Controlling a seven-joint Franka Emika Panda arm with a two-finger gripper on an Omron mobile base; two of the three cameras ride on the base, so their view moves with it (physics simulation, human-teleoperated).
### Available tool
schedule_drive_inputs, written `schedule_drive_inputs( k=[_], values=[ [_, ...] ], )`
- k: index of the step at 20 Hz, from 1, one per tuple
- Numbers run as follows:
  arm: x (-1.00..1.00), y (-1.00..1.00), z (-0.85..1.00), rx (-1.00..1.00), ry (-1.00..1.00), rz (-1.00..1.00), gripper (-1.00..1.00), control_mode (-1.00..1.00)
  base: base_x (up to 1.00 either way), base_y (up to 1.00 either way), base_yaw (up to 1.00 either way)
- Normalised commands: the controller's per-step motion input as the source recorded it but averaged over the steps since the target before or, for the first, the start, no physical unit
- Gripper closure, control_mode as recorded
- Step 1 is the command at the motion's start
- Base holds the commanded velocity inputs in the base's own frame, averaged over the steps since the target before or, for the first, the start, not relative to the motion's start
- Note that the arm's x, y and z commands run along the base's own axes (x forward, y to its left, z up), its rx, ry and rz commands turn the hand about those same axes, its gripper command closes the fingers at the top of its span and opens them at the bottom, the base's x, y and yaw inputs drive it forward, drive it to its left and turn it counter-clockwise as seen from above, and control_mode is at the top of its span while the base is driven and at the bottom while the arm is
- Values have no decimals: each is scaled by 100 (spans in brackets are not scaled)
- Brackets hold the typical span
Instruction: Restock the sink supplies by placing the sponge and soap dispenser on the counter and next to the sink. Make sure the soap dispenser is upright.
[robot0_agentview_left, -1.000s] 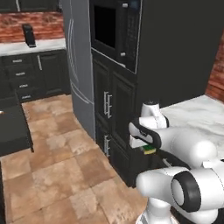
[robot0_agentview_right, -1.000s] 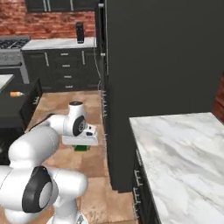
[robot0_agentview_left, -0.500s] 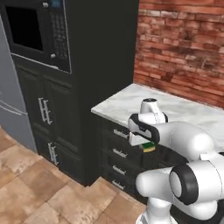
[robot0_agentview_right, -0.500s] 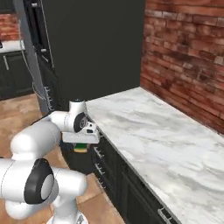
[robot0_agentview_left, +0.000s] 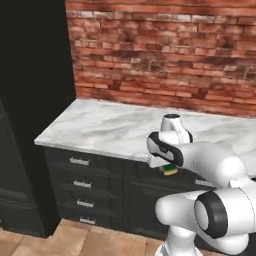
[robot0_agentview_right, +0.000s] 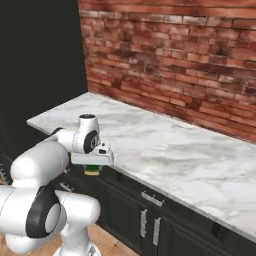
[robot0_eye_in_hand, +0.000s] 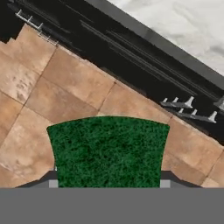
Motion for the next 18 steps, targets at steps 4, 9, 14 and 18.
schedule_drive_inputs(
  k=[4, 9, 14, 18],
  values=[
    [0, 0, 0, 0, 0, 0, 100, 100, -5, -50, -63],
    [0, 0, 0, 0, 0, 0, 100, 100, 0, -77, -53],
    [0, 0, 0, 0, 0, 0, 100, 100, 6, -73, -56],
    [0, 0, 0, 0, 0, 0, 100, 100, 23, -73, -53]
  ],
)
